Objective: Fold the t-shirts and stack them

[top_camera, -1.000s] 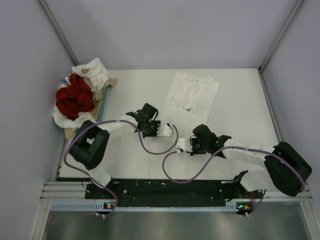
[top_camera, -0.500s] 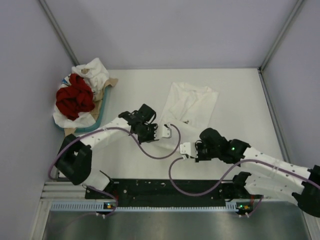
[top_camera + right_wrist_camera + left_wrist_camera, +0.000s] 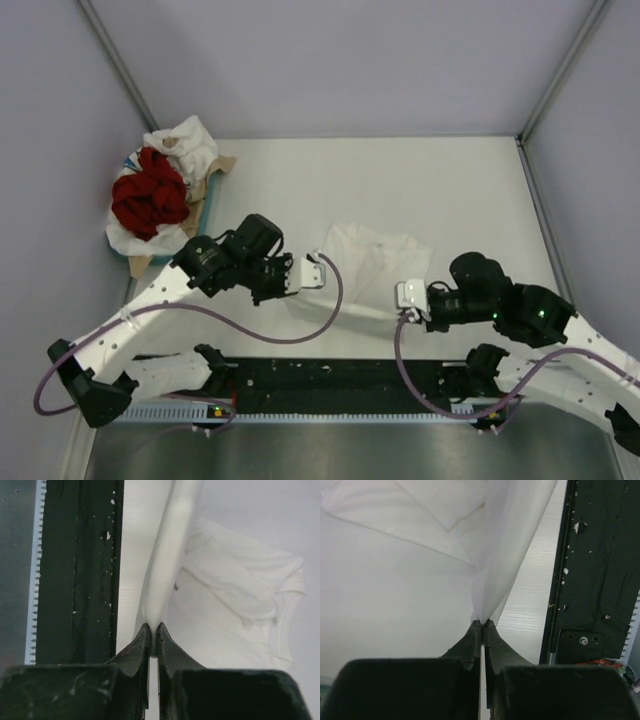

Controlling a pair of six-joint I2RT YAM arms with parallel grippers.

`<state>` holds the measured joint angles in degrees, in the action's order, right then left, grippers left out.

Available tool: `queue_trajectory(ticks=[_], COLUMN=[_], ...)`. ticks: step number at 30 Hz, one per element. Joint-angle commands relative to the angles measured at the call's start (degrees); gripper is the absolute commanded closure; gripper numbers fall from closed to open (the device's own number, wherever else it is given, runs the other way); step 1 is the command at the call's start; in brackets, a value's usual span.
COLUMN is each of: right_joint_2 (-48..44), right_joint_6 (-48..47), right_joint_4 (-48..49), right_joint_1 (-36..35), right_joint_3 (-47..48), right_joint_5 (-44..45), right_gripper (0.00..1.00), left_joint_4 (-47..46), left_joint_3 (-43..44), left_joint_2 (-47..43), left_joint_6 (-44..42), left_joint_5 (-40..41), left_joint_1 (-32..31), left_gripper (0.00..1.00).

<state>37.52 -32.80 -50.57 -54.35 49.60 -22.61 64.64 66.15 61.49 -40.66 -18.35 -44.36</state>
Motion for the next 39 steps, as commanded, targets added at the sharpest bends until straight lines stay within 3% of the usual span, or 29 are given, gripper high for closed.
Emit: queue_trajectory(ticks=[1, 4, 9, 23, 39], right_joint_2=[1.5, 3.43, 8.0, 22.5, 43.15], right_joint_6=[7.21, 10.11, 13.89, 23.74, 25.24], right_joint_4=[3.1, 5.91, 10.39, 28.58, 33.95], right_joint_1=[6.33, 16.95, 35.6, 44.85, 50.57], right_joint_3=[-0.03, -0.47, -3.28, -7.68, -2.68], right_joint_5=[0.21, -2.08, -6.3, 7.05, 11.44], right_gripper=[1.0, 1.0, 1.0, 1.0, 1.0], left_joint_4=[-4.42, -10.3, -17.0, -22.45, -25.27], left_joint_3=[4.15, 8.54, 15.4, 37.11, 45.11], left_joint_2=[4.06, 8.1, 16.89, 46.07, 61.63], left_joint_6=[4.1, 5.51, 5.42, 6.47, 5.07], left_joint_5=[9.45, 14.91, 16.06, 17.3, 17.21], left_joint_1=[0.15, 1.02, 4.01, 8.32, 8.32], left_gripper=[1.0, 1.0, 1.0, 1.0, 1.0])
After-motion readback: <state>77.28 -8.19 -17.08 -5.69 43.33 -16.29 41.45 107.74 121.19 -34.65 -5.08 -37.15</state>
